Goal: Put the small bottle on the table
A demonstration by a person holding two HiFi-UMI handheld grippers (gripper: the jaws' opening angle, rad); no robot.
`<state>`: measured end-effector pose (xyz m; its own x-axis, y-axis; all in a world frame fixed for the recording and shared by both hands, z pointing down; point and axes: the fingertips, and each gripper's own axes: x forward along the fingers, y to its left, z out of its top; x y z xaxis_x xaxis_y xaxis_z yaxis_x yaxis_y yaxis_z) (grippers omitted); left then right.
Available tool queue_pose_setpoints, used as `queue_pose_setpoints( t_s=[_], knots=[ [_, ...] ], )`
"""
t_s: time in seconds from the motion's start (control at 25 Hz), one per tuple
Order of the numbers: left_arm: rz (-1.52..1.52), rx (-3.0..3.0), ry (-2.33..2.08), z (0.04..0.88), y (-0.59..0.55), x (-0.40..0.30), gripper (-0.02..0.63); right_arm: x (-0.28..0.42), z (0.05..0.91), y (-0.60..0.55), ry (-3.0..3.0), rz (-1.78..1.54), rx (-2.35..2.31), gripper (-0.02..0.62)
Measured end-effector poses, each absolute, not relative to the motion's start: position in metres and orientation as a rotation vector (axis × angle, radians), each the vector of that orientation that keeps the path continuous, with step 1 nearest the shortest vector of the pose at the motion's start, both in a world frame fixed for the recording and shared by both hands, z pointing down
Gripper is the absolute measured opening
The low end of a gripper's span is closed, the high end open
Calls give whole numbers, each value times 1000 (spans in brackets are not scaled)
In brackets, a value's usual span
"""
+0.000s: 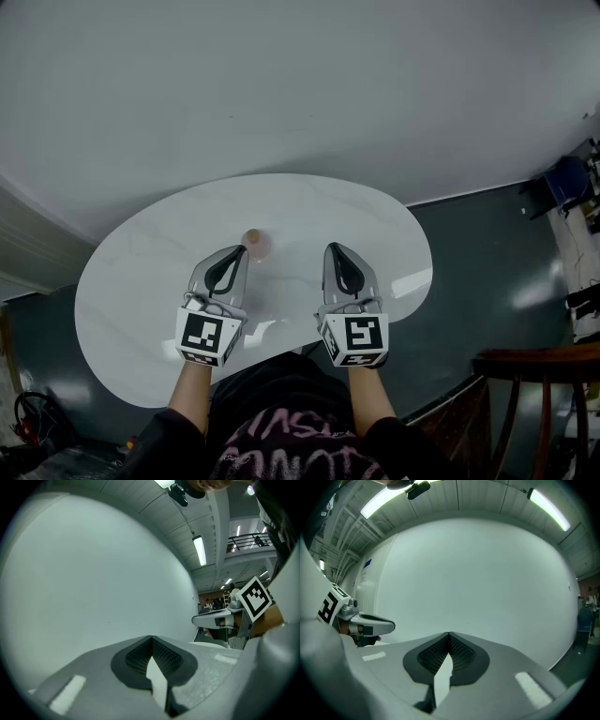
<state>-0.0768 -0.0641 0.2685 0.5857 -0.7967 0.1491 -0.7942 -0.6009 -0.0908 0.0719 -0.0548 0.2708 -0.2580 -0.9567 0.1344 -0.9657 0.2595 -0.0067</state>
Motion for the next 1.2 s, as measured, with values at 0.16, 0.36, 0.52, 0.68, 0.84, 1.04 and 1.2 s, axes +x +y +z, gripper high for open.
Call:
queue_pose_setpoints(
  t_s=[0.16,0.36,0.52,0.68,0.84,1.04,1.2],
  knots=[
    [-269,-2782,1391,267,-61,-75,2,74,271,-51,-2407,130,1852,8],
    [-277,-2777,1391,267,-57,-75,2,73,270,-47,-2411,121,1843,8],
    [-279,-2772,1387,266,-56,-77,2,72,269,-47,-2406,108,1840,6],
    [-283,-2767,1387,267,-56,-78,2,72,270,-46,-2405,102,1842,6],
    [-282,-2765,1390,267,-55,-78,2,73,270,-45,-2404,103,1845,6],
    [-281,-2765,1379,266,-54,-74,2,77,270,-43,-2406,109,1853,6],
    [-284,-2763,1377,266,-51,-73,2,79,270,-41,-2407,111,1858,8]
  ],
)
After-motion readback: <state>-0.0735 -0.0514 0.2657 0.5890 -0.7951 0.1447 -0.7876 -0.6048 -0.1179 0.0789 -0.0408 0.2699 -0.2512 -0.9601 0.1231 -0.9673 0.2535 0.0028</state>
